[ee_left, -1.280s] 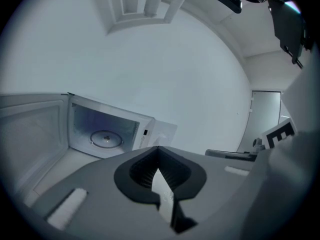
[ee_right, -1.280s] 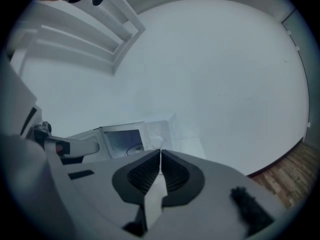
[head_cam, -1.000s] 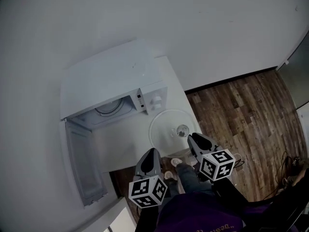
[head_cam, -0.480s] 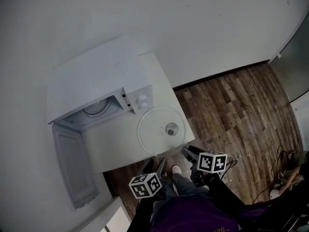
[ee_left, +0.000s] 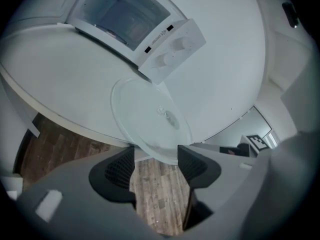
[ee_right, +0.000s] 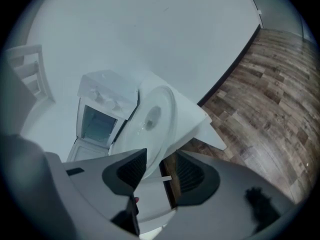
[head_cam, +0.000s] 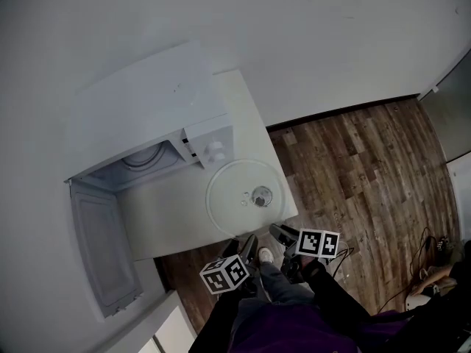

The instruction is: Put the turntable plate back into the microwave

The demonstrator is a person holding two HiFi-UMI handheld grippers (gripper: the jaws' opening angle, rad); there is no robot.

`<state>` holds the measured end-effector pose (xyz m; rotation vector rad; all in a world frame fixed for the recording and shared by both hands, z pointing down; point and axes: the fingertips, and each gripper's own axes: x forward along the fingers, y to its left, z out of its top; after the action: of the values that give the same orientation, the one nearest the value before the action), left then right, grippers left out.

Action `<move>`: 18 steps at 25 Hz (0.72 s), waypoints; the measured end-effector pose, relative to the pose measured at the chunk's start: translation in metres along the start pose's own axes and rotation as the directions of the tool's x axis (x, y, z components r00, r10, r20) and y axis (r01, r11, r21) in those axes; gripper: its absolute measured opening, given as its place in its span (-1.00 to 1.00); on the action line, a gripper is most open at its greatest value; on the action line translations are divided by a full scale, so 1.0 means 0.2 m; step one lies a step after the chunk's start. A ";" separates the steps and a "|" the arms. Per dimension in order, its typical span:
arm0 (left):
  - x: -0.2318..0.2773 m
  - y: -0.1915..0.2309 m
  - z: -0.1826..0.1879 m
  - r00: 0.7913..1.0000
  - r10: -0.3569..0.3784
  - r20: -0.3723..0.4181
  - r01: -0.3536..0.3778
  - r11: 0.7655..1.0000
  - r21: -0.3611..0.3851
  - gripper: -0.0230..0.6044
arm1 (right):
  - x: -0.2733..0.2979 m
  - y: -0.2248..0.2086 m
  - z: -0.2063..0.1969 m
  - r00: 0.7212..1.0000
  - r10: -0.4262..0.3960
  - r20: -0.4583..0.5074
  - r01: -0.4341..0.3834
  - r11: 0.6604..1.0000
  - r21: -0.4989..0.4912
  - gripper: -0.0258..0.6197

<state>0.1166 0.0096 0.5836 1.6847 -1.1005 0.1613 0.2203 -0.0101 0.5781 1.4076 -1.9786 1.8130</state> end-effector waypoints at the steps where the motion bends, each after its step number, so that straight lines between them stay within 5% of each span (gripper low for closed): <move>1: 0.00 0.01 0.00 1.000 -0.002 0.003 0.002 1.000 -0.019 -0.10 | 0.01 0.00 -0.01 1.000 0.006 -0.007 -0.005 1.000 0.015 -0.38; 9: 0.06 -0.01 -0.03 0.993 -0.116 -0.021 0.106 0.961 -0.254 -0.11 | 0.07 0.02 -0.05 0.998 0.043 -0.051 -0.039 0.995 0.090 -0.39; 11: 0.08 -0.05 -0.03 0.987 -0.160 -0.030 0.145 0.948 -0.284 -0.19 | 0.07 0.04 -0.04 0.997 0.059 -0.047 -0.054 0.993 0.107 -0.60; 18: 0.12 -0.09 -0.02 0.981 -0.193 0.003 0.181 0.919 -0.351 -0.54 | 0.07 0.04 -0.05 0.995 0.094 -0.035 -0.088 0.985 0.151 -0.64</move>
<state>0.1452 -0.0008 0.5876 1.4484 -0.8778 -0.1254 0.2019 -0.0117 0.5837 1.3253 -1.9536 2.0522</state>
